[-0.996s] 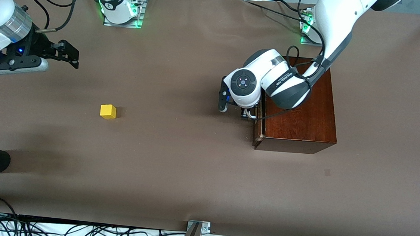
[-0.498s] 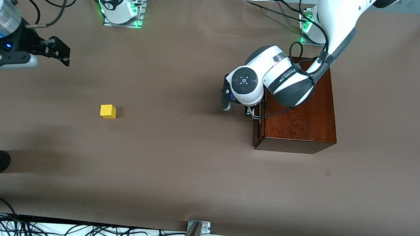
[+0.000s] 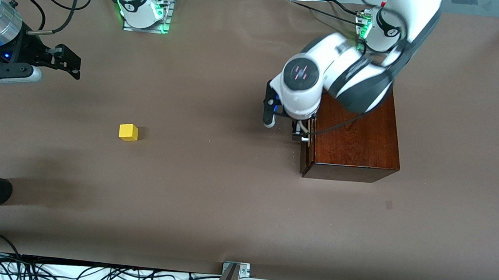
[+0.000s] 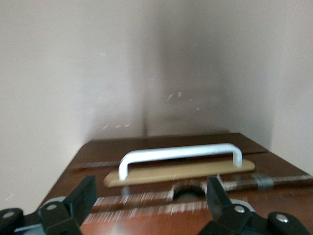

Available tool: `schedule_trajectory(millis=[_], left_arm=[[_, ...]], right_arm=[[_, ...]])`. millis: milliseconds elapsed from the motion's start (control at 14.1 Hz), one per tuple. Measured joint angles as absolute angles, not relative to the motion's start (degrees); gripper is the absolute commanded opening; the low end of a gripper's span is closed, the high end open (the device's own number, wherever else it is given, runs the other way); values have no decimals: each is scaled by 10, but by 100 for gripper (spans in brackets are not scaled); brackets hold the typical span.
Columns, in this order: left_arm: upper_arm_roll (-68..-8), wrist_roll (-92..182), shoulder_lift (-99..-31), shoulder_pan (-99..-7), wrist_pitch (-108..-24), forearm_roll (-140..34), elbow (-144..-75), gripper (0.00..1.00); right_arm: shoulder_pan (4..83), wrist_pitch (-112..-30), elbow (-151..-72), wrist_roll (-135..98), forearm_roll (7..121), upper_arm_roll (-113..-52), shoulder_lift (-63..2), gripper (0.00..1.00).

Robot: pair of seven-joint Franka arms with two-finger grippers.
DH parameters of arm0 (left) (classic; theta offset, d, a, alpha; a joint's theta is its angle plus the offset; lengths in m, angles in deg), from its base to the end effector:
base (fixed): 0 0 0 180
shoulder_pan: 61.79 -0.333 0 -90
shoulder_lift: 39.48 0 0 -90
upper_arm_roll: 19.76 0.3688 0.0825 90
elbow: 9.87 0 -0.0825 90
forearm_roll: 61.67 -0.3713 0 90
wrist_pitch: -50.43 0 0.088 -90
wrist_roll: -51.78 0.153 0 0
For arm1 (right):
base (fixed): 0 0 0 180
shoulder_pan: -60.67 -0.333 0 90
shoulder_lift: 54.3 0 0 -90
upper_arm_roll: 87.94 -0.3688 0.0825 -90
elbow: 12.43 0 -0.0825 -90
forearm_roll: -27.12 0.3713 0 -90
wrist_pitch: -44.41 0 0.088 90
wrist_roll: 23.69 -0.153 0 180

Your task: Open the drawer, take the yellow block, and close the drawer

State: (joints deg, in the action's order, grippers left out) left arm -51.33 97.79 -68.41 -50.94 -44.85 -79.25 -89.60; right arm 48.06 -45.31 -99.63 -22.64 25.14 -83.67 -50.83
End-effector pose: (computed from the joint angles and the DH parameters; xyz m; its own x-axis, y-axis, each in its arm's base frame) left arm 0.5696 -0.3687 0.4413 0.0040 -0.9901 -0.1401 -0.9961 -0.0163 0.0863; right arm 0.5569 0.0777 0.6201 0.9865 0.1630 -0.0171 0.1636 -0.9858 0.0387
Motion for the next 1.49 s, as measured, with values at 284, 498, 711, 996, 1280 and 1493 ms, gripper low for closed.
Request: schedule_trajectory(millis=[284, 498, 711, 996, 1280, 1493], left_arm=[[-511, 978, -615, -583, -357, -793, -849, 100], [-488, 968, -599, -622, -306, -789, -811, 100], [-394, 880, -559, -617, -313, -716, -825, 100], [-287, 738, -450, -615, -394, -635, -945, 100], [-270, 583, -393, -614, -408, -630, -1002, 100], [-270, 519, -390, -614, -412, -629, -1019, 100]], right_arm=[[481, -462, -995, -226, 251, -837, -508, 100], [481, -466, -994, -226, 251, -837, -508, 100], [481, -472, -994, -226, 251, -836, -508, 100], [481, -474, -994, -226, 251, -836, -507, 100], [481, -474, -994, -226, 251, -836, -507, 100], [481, -474, -994, -226, 251, -836, -507, 100]])
